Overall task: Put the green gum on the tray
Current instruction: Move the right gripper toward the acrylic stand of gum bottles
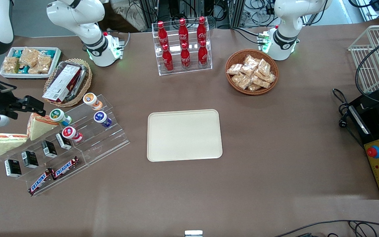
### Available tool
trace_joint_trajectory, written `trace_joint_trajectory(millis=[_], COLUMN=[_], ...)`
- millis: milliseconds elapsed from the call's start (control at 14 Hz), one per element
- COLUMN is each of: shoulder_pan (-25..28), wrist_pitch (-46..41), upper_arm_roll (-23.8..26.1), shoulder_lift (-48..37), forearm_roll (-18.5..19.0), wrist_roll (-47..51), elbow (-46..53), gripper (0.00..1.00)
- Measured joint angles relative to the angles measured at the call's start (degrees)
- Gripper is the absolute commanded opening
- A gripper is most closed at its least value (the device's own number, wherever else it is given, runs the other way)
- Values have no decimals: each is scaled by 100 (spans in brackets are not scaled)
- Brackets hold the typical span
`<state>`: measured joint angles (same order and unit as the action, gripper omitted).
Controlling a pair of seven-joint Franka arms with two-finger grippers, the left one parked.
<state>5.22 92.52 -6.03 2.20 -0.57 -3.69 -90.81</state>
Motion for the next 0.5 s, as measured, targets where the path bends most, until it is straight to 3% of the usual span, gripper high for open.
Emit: trace_joint_trajectory(millis=[286,500], shoulder_pan=[-1,-32], wrist_pitch=[-1,-16], upper_arm_roll=[-14,-91], shoulder_lift=[0,0], forearm_roll=[0,1], wrist_roll=[-41,-778], elbow=[0,-2], gripper=[100,100])
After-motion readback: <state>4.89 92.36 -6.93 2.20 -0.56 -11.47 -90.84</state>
